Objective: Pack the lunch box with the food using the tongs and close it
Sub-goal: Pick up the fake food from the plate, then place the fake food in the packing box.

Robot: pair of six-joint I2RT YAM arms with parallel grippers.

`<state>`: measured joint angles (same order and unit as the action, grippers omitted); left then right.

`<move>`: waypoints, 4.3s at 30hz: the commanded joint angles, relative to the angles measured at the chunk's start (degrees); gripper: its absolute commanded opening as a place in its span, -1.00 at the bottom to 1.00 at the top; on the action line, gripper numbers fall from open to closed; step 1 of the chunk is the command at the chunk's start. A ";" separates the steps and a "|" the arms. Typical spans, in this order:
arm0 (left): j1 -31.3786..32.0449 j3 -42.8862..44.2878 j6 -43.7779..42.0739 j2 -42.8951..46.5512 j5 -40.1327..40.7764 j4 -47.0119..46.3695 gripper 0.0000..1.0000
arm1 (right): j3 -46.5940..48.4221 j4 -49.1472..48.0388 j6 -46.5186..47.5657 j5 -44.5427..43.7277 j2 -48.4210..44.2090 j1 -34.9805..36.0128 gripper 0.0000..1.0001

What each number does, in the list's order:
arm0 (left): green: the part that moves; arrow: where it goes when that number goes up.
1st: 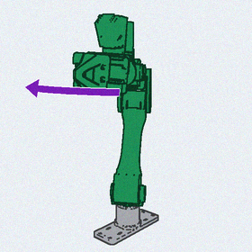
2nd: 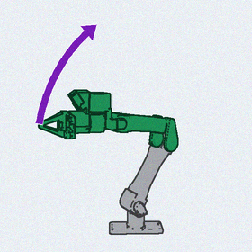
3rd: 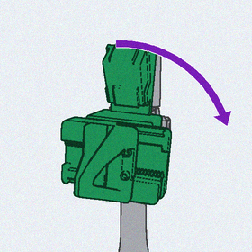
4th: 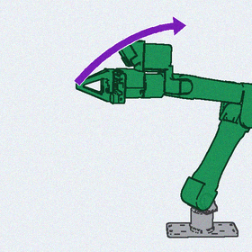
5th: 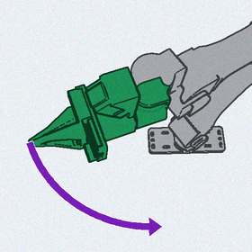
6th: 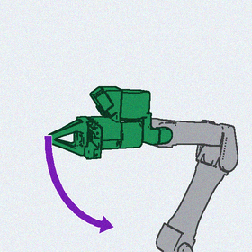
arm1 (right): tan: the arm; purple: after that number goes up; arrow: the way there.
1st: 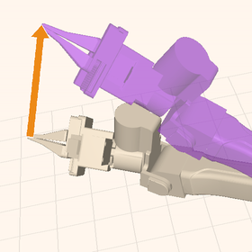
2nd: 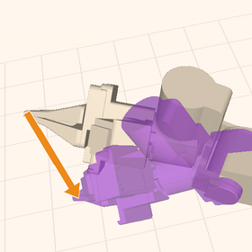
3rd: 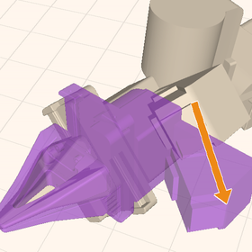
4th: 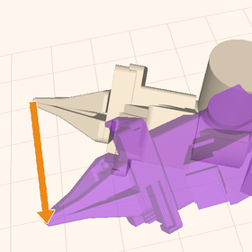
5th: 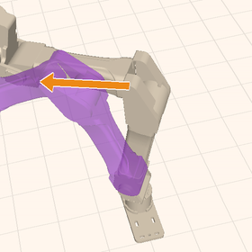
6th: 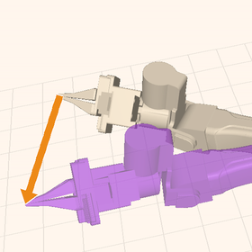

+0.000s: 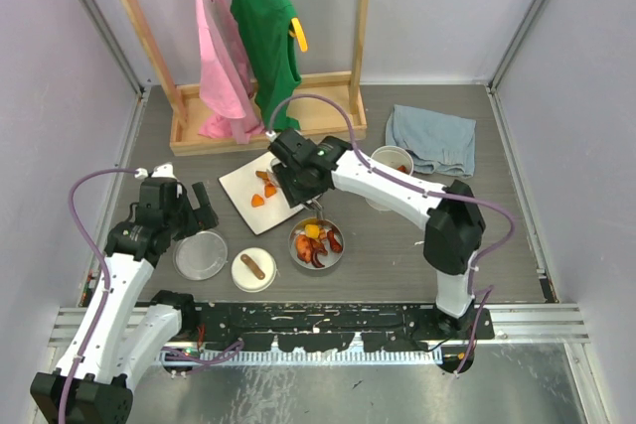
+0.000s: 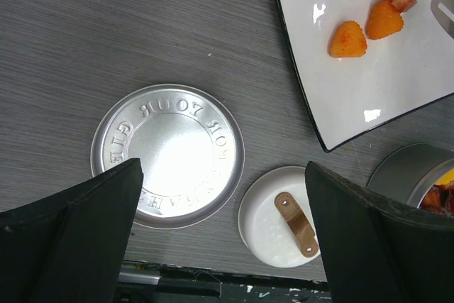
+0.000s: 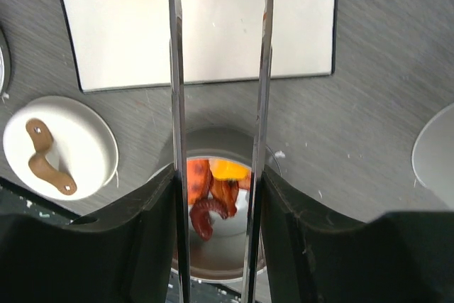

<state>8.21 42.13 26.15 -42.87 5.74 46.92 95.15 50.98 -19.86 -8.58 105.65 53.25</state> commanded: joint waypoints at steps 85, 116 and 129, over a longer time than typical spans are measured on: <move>-0.21 0.15 -0.40 0.00 0.04 -2.62 0.96 | 28.93 13.53 8.70 -6.00 19.62 -0.43 -0.27; -0.21 0.21 -0.40 -0.17 0.08 -2.53 0.96 | -4.23 -2.92 -2.96 3.40 -13.15 -0.98 -0.39; -0.21 0.22 -0.40 -0.02 -0.33 -2.53 0.96 | -25.70 -0.64 -9.78 14.48 -34.55 -0.97 -0.35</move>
<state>8.21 42.13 26.13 -43.18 5.72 46.92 73.14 51.33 -26.81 0.34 75.99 52.38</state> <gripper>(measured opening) 0.983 0.333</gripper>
